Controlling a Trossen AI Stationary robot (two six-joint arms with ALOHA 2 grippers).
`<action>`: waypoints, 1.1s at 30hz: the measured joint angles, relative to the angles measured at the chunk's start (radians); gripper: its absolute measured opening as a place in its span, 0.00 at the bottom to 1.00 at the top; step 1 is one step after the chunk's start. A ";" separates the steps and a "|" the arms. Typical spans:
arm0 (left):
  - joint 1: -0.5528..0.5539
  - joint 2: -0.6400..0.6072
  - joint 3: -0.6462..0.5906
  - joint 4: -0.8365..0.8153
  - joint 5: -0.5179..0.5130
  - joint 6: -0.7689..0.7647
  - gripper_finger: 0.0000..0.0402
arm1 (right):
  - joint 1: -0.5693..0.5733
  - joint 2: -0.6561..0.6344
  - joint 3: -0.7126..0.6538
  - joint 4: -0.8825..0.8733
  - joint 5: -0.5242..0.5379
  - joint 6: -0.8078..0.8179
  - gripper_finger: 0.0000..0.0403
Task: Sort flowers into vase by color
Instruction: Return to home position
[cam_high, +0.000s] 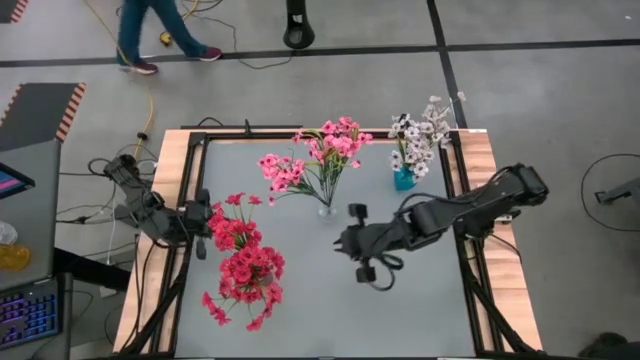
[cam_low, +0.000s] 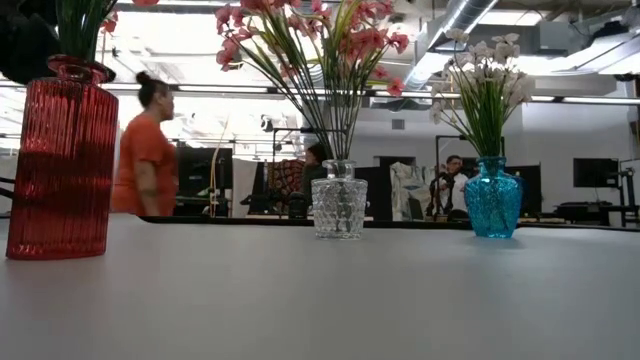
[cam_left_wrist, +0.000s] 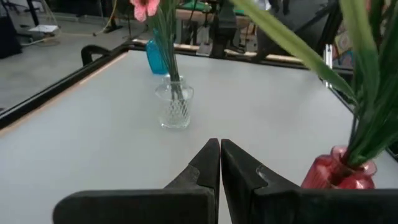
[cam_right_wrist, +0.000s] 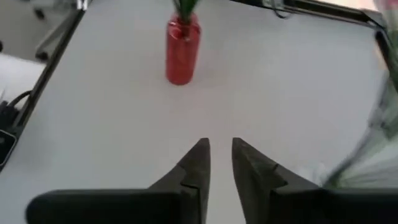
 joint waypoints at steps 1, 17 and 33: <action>0.000 0.000 -0.013 0.020 -0.006 -0.002 0.00 | -0.001 -0.037 -0.049 0.031 0.006 0.014 0.21; 0.224 -0.001 -0.178 0.392 0.162 0.253 0.00 | -0.045 -0.594 -0.760 0.616 0.019 0.034 0.17; 0.613 -0.001 -0.191 0.437 0.528 0.394 0.00 | -0.131 -0.954 -1.070 0.777 0.018 0.036 0.17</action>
